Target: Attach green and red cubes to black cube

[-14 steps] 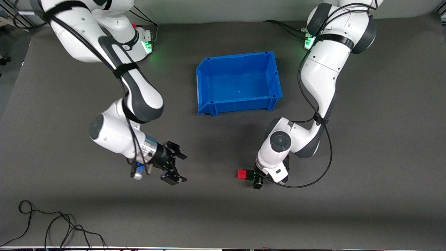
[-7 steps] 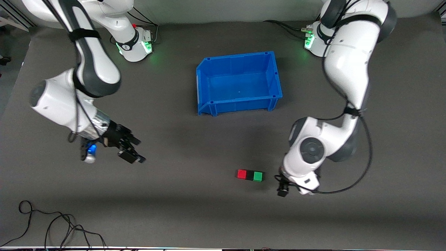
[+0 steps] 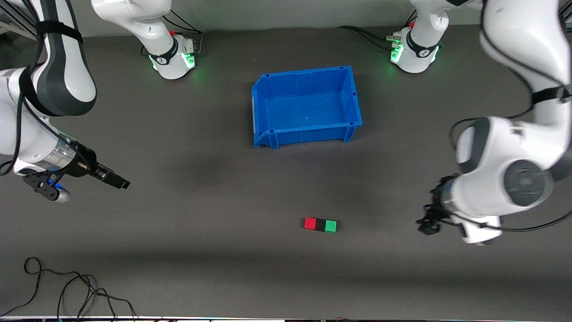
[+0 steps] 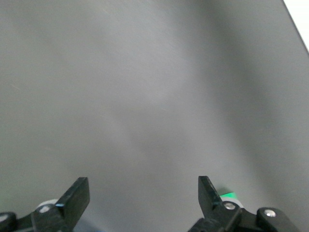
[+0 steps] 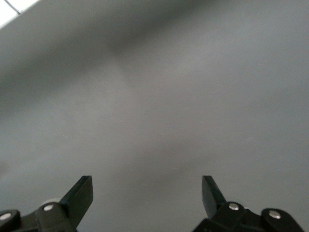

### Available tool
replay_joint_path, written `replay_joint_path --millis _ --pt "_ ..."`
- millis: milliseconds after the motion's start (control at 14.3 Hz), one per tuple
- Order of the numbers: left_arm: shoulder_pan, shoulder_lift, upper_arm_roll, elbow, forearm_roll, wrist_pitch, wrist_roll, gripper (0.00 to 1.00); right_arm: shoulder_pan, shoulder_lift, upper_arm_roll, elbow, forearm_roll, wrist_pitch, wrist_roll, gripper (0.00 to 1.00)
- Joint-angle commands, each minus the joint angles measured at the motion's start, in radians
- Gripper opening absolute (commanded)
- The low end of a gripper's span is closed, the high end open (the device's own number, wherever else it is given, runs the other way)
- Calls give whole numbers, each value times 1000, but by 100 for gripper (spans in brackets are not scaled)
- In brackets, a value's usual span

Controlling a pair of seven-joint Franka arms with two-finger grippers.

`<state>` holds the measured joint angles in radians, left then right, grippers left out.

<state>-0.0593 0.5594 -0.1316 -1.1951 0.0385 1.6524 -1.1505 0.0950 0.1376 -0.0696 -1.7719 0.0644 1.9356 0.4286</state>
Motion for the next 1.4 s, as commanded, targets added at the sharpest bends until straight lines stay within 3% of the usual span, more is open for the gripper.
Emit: replay_joint_path --millis 0,280,490,840,1330 --pt "114 -91 -11 -44 -22 -107 242 100 9 5 2 123 -52 -124 -106 100" --pt "240 -194 -11 -35 -46 -271 607 100 22 -3 5 180 -60 -197 -149 100" --pt "266 -233 -5 -25 -36 -310 698 100 23 -16 5 206 -69 -265 -181 100" --pt "254 -246 -16 23 -8 -315 762 100 18 2 8 333 -63 -435 -238 100" --pt "194 -332 -11 -66 11 -280 1000 100 18 -9 8 325 -58 -438 -271 100"
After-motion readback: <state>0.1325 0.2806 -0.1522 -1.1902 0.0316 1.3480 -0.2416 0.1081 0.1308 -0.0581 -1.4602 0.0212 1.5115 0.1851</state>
